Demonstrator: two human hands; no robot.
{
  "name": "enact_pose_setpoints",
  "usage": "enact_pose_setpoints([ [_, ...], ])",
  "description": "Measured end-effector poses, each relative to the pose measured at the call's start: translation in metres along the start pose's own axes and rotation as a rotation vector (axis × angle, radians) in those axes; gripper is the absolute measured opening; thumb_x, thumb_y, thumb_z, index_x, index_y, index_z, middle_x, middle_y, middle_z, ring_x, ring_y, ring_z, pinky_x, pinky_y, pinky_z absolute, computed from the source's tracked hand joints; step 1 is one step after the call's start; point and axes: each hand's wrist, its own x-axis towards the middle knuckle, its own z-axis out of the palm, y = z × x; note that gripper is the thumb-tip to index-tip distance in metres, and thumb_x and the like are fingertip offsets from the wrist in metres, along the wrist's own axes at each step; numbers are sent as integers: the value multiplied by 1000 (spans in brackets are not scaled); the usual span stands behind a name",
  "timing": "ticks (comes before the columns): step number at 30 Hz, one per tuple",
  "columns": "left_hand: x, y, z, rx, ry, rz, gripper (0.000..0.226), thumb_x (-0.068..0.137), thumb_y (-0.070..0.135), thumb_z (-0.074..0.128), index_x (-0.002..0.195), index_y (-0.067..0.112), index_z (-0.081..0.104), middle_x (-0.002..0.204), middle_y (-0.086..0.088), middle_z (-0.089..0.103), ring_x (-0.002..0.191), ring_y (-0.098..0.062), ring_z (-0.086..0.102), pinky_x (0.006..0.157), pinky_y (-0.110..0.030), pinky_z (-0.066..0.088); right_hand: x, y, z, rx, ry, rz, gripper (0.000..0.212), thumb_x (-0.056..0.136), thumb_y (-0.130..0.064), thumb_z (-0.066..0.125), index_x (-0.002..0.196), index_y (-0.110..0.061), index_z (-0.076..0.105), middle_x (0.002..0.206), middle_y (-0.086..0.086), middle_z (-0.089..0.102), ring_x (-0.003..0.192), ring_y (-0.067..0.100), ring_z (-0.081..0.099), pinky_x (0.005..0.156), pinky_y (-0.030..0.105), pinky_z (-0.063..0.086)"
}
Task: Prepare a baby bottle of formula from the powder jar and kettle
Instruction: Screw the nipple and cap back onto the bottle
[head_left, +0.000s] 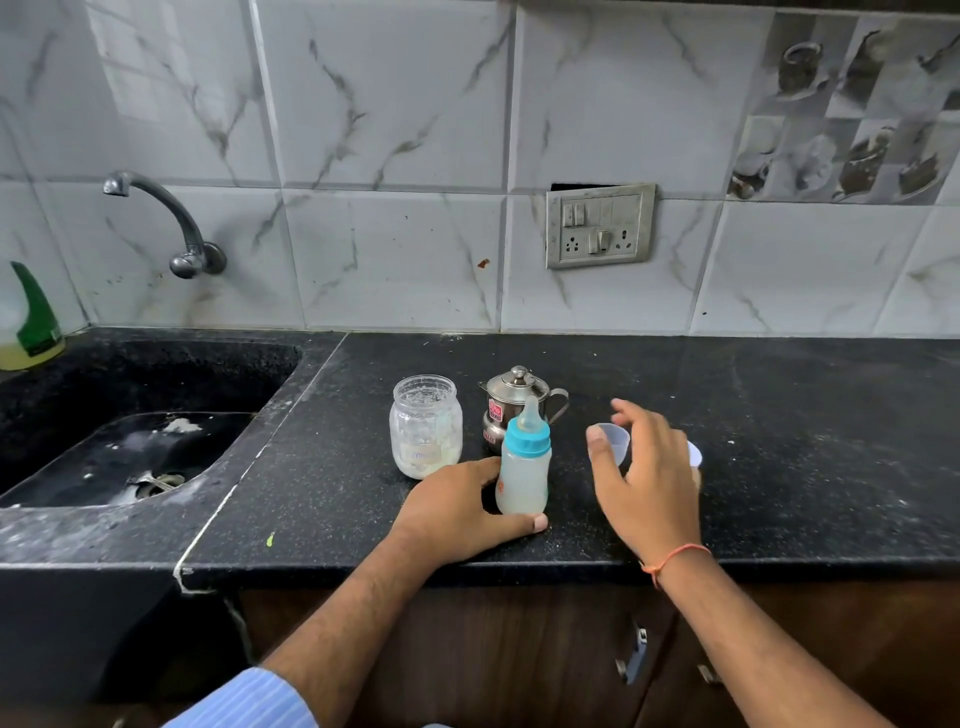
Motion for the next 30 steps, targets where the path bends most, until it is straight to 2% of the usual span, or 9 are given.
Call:
enact_pose_setpoints([
  [2,-1,1,-1,5,2,4,78,76,88,72,139,44,64,122,20,75,108,-4,70,94,-38,61,8,13,0,-329,-88,99,76,92,-75,52,152,-29,44,149,-7,50,133,24,46,94,51,45],
  [4,-2,2,-1,5,9,5,78,75,89,71,138,44,65,122,21,76,108,-3,70,94,-37,62,14,22,2,-477,-188,164,92,84,-87,49,155,-29,41,154,-5,43,136,24,42,95,50,42],
  [6,-2,2,-1,11,13,4,77,76,88,72,138,44,66,121,20,76,107,-3,70,94,-37,62,18,27,5,-502,-220,182,88,81,-91,49,148,-34,48,151,-7,44,134,23,41,95,48,40],
  [8,-3,3,-2,8,13,9,76,77,87,72,139,43,65,121,20,76,107,-4,70,94,-37,62,22,26,5,-505,-223,164,71,82,-87,52,135,-40,57,143,-13,49,129,20,42,92,46,38],
  [12,-5,3,-2,-46,33,14,79,76,89,69,139,44,61,122,22,74,110,-2,70,96,-36,61,23,19,1,-300,-153,94,46,84,-71,70,119,-43,61,124,-23,59,123,17,50,92,46,34],
  [17,-5,-2,-1,-125,60,39,77,79,84,73,144,47,57,126,26,72,115,3,67,101,-37,59,23,7,-14,41,-252,-70,54,79,-43,89,127,-45,64,113,-26,65,113,9,61,99,41,51],
  [20,-3,-2,-1,-130,48,49,81,82,80,76,152,45,53,136,23,71,122,0,66,105,-38,58,42,-10,-30,162,-384,-216,61,79,-43,91,135,-40,68,122,-25,68,115,-1,62,99,20,49],
  [23,-2,-4,-1,-141,22,41,84,83,79,76,155,44,51,140,21,70,126,-1,65,108,-39,58,59,-31,-47,206,-519,-295,63,80,-46,90,139,-39,68,122,-23,66,114,-6,60,89,2,40],
  [30,-1,-7,1,-166,22,27,91,70,92,67,150,49,54,133,20,74,122,-3,68,105,-42,59,75,-57,-50,228,-609,-282,58,74,-39,96,120,-40,61,116,-23,74,106,-6,67,79,1,41],
])
